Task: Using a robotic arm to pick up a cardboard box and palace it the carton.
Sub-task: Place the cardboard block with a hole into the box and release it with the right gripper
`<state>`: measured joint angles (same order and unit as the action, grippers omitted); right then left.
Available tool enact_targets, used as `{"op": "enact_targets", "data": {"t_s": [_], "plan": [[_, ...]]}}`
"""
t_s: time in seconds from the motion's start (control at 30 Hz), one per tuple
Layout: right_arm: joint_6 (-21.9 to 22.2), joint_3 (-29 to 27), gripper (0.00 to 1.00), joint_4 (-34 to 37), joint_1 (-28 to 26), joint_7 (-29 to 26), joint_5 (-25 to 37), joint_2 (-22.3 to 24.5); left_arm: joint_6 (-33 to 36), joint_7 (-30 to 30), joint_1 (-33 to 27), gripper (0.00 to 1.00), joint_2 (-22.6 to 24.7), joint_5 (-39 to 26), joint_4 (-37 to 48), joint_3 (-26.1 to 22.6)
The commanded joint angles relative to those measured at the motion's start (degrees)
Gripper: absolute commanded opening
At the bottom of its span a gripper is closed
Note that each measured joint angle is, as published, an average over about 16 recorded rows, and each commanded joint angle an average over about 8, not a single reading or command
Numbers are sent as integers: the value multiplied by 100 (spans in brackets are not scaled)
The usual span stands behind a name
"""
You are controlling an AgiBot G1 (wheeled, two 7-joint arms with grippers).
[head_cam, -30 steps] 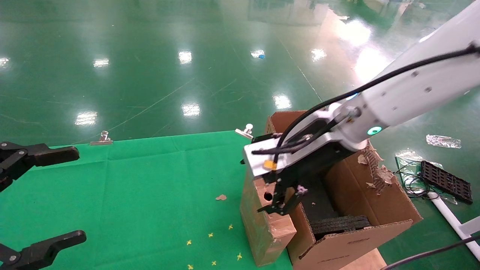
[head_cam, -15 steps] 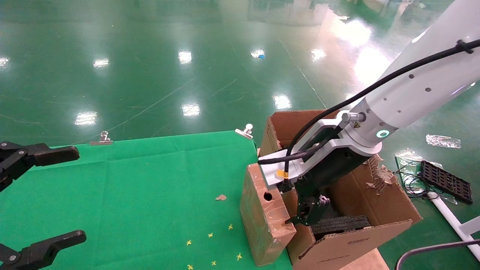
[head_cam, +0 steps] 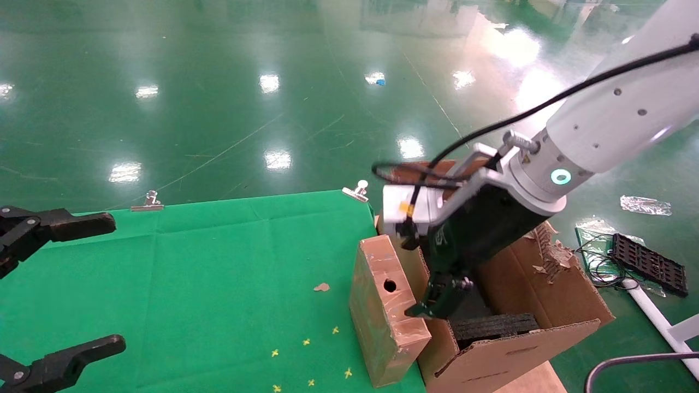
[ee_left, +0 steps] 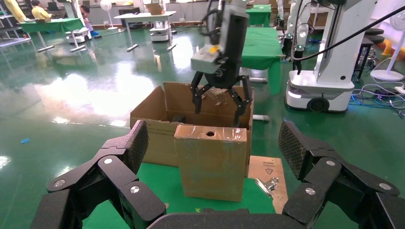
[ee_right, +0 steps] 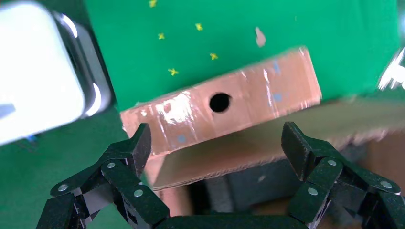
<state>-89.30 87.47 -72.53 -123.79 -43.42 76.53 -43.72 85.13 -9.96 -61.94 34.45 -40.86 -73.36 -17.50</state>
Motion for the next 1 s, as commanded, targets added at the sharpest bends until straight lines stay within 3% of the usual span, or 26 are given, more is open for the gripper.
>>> {"op": "enact_targets", "data": {"t_s": [0.03,0.3,0.63,0.97,1.0], "plan": [[-72,98,100,140,-36,-512,0,-78,0,0,0,100,0,0,0,-1],[-32,448,100,972,96,-1162,-402,-365,-1,1,-1,100,-1,2,0,-3],[205,536,100,1715,397,-1338,-585,-689,-2,3,-1,100,-2,4,0,-5],[315,648,100,2008,576,-1422,-453,-992,-3,4,-2,100,-3,5,0,-8],[312,658,95,2007,579,-1420,-436,-1005,-3,4,-2,100,-3,5,0,-8]]}}
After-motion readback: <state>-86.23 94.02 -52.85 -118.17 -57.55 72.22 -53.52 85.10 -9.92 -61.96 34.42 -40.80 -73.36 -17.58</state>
